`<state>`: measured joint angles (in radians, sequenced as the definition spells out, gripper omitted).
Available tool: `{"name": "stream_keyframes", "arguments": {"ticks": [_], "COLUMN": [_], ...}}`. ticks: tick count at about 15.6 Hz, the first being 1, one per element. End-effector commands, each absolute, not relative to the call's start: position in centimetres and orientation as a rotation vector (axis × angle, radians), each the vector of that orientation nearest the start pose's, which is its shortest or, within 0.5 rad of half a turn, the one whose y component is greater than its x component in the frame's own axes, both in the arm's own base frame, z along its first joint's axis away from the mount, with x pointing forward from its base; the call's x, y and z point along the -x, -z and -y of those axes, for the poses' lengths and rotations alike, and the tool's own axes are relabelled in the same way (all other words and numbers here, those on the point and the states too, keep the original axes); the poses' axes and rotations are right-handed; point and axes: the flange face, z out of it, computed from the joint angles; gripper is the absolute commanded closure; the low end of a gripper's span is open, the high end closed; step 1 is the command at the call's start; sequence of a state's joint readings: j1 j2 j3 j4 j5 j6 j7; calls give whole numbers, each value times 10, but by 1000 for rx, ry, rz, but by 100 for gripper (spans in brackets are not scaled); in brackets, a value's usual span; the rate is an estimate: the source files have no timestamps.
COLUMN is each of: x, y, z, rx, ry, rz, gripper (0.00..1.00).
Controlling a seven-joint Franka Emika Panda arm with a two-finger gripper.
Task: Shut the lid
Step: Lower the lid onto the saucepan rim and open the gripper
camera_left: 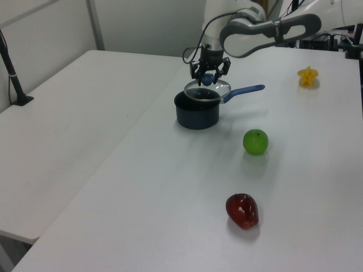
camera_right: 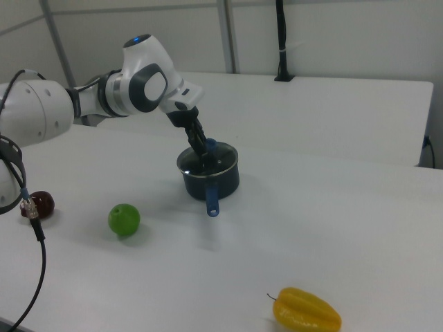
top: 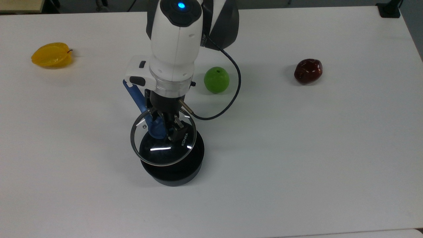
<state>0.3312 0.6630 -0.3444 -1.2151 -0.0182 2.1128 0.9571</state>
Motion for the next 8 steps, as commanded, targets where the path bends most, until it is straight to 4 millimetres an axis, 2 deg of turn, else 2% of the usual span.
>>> {"name": "stream_keyframes", "arguments": {"ticks": [1,3,5,8], "x": [-768,-773,-776,-778], "y": [-424,-415,-417,-418], "z": [-63,-65,-69,-75], "rx": [2798,2771,2765,2757], "ry": [643,674,694,701], "rz": [-1391,-1406,-1395,-1393], "gripper": [61,60,57,57]}}
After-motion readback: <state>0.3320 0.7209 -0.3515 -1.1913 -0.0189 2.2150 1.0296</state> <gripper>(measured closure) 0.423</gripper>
